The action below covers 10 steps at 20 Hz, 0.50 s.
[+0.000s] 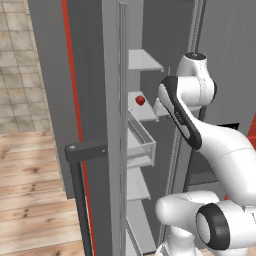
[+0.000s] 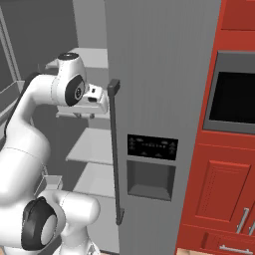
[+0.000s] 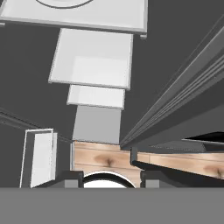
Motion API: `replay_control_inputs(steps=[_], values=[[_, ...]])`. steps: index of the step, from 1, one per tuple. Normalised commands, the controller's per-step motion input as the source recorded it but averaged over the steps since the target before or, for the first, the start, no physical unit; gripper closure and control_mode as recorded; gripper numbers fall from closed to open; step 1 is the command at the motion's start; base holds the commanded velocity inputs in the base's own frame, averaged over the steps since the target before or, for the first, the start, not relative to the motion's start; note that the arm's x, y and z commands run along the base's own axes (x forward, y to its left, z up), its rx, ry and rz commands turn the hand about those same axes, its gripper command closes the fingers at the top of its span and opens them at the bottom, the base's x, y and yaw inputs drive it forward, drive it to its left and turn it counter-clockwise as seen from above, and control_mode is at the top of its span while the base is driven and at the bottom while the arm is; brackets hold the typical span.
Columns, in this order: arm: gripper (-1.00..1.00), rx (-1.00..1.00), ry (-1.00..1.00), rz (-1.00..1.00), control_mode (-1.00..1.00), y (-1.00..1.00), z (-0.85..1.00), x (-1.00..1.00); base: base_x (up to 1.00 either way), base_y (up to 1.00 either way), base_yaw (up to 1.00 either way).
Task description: Retrieve the fish from the fridge and place it on the cutting board.
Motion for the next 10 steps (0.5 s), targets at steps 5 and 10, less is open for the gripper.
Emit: replay_control_inputs(steps=[5,10], values=[[-1.00,0.00,0.00,0.00,-1.00,0.34,0.00,0.00,0.00,0.00,0.00],[-1.00,0.00,0.00,0.06,-1.00,0.30,-0.02,0.00,0.00,0.00,0.00]])
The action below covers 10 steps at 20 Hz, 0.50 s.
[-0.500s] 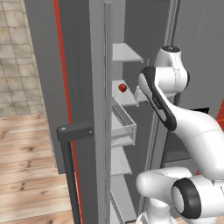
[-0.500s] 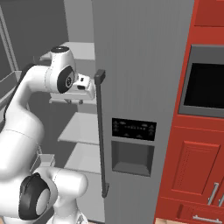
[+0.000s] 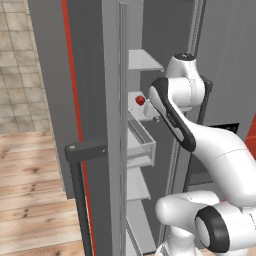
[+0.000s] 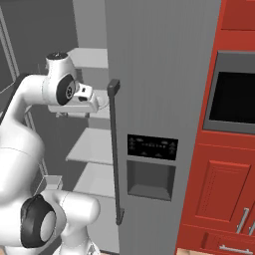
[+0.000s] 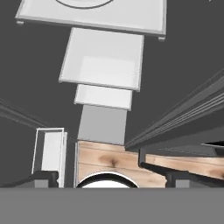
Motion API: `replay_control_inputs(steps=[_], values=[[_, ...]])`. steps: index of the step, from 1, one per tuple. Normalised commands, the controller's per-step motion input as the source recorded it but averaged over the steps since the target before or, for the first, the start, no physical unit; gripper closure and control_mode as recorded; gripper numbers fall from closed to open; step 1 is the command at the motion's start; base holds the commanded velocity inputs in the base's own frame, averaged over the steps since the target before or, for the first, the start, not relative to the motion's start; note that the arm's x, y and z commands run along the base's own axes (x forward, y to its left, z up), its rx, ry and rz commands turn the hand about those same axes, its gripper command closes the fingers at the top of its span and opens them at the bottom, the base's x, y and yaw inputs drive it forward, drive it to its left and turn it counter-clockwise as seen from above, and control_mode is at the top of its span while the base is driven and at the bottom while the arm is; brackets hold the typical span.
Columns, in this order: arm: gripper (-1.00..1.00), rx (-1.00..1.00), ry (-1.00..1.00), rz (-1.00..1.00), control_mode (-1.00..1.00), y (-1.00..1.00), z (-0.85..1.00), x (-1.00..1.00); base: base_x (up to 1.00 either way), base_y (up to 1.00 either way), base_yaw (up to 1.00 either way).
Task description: Retrieve the fish from the fridge and place it on the cutting board.
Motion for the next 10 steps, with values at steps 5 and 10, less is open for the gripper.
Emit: replay_control_inputs(steps=[5,10], values=[[-1.00,0.01,-0.14,0.15,-1.00,0.02,-0.07,0.00,0.00,0.00,0.00],[-1.00,0.20,-0.31,0.11,-1.00,-0.06,-0.07,0.00,0.00,0.00,0.00]])
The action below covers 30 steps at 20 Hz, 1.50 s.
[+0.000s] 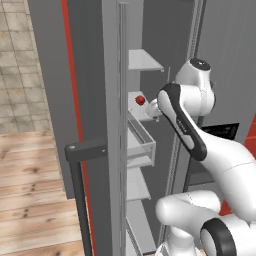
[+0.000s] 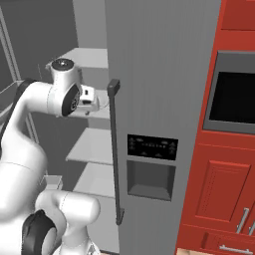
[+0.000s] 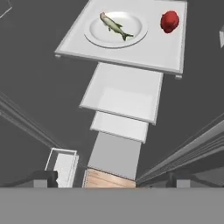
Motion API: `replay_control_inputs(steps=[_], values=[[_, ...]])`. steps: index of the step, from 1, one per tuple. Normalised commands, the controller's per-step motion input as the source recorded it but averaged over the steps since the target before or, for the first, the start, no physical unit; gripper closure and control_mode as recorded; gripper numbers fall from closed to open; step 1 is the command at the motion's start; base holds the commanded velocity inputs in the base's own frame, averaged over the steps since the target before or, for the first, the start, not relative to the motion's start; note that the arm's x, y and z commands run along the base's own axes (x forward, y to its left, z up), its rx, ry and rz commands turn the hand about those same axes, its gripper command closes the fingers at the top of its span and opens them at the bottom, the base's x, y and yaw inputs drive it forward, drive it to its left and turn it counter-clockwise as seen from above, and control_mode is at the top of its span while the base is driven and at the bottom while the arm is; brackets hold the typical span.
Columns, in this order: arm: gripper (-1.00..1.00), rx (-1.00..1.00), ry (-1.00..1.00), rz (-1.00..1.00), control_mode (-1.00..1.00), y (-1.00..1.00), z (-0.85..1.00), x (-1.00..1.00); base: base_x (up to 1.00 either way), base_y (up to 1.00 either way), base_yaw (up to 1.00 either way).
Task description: Retrieve the fish from the fridge and place it on the cutting board.
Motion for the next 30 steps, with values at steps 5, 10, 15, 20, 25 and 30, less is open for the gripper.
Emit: replay_control_inputs(steps=[5,10,15,20,25,30], values=[[-1.00,0.14,-0.17,0.09,-1.00,-0.05,-0.08,0.00,0.00,0.00,0.00],[-1.00,0.00,-0.01,0.00,-1.00,0.00,0.00,0.12,0.00,0.00,0.00],[-1.00,0.00,0.00,0.00,-1.00,0.00,0.00,0.18,0.00,0.00,0.00],[-1.00,0.00,0.00,0.00,-1.00,0.03,0.00,0.19,0.00,0.00,0.00],[-1.00,0.00,0.00,0.00,-1.00,0.15,0.00,0.28,0.00,0.00,0.00],[-1.00,-0.01,-0.01,0.09,-1.00,0.33,0.00,0.28,0.00,0.00,0.00]])
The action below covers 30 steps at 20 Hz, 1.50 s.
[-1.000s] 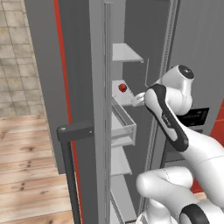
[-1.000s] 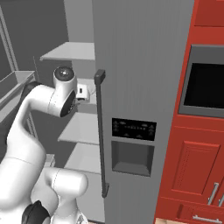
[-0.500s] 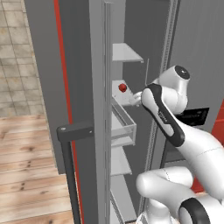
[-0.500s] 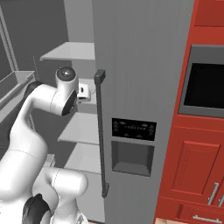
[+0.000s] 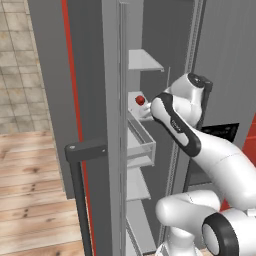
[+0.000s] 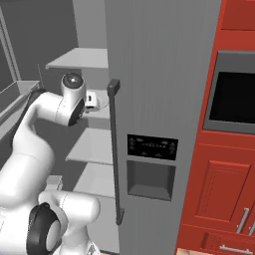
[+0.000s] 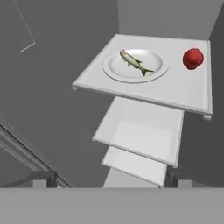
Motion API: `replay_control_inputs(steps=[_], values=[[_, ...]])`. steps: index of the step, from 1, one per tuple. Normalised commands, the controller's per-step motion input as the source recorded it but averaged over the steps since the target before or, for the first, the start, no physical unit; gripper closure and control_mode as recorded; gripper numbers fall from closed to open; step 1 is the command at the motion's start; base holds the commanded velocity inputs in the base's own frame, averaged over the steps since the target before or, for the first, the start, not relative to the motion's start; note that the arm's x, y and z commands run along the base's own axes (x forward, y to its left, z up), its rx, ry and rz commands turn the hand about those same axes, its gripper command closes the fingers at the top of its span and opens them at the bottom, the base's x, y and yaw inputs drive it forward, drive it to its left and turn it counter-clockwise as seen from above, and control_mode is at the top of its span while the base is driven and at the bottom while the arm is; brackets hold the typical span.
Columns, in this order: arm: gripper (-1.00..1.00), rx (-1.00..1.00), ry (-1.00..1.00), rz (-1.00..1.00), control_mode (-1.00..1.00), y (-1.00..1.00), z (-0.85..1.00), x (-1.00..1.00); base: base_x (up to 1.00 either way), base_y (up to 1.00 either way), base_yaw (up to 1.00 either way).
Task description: Retrieve the fish from the fridge and place it on the cutting board.
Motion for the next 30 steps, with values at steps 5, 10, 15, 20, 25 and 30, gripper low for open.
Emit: replay_control_inputs(steps=[5,10,15,20,25,30], values=[[-1.00,0.00,-0.07,0.21,-1.00,0.19,0.00,0.26,0.00,0.00,0.00],[-1.00,0.00,-0.09,0.21,-1.00,0.03,-0.05,0.22,0.00,0.00,0.00],[-1.00,0.00,-0.02,0.05,-1.00,0.00,-0.06,0.27,0.00,0.00,0.00],[-1.00,0.00,0.00,0.00,-1.00,0.11,-0.02,0.29,0.00,0.00,0.00],[-1.00,0.00,0.00,-0.03,-1.00,0.20,0.00,0.34,0.00,0.00,0.00],[-1.00,-0.01,0.00,-0.02,-1.00,0.19,-0.02,0.33,0.00,0.00,0.00]])
